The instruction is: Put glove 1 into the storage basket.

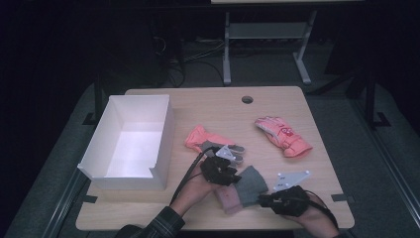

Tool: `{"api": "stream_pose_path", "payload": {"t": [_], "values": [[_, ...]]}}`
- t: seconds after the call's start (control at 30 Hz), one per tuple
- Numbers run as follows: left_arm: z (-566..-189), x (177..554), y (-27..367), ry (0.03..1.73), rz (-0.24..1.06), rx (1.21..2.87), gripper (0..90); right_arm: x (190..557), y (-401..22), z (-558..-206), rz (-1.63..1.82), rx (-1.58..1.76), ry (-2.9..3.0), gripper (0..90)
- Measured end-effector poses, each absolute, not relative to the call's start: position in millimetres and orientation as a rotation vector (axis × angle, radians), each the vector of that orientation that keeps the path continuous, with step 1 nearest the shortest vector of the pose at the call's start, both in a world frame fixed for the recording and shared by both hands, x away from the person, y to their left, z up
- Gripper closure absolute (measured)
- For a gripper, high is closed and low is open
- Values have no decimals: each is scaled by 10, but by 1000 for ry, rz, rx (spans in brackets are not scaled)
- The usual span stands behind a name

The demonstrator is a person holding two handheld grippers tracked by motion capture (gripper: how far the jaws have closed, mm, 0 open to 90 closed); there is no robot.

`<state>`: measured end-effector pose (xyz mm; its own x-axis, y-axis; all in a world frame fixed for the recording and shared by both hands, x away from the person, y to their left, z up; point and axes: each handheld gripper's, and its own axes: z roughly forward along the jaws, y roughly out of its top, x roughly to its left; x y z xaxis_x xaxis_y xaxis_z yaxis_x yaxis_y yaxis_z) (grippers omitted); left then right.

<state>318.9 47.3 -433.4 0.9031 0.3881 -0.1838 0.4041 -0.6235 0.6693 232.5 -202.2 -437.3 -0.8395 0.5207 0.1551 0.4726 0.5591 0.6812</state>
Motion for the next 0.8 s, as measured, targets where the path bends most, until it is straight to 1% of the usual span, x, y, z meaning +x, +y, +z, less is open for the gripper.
{"api": "stream_pose_path", "payload": {"t": [0.07,0.1,0.2,0.27,0.37,0.4,0.47,0.5,0.8], "values": [[-4321,3158,473,547,-31,2325,415,2353,-2149,-4369,1153,919,2669,651],[-4330,3133,460,543,-42,2325,362,2364,-2199,-4374,1145,950,2643,604],[-4374,3062,409,527,-48,2348,245,2415,-2311,-4402,1122,1048,2555,471],[-4414,3036,370,523,-44,2365,195,2462,-2359,-4425,1101,1112,2493,382],[-4466,3011,319,523,-46,2373,154,2512,-2388,-4461,1093,1191,2454,265],[-4481,3001,301,521,-47,2379,150,2524,-2393,-4471,1079,1206,2455,225],[-4517,2980,257,506,-14,2404,140,2545,-2401,-4489,1065,1226,2441,183],[-4525,2973,246,508,-7,2410,140,2555,-2401,-4497,1066,1238,2424,144],[-4603,2956,218,513,-1,2424,145,2587,-2425,-4527,1058,1260,2399,134]]}}
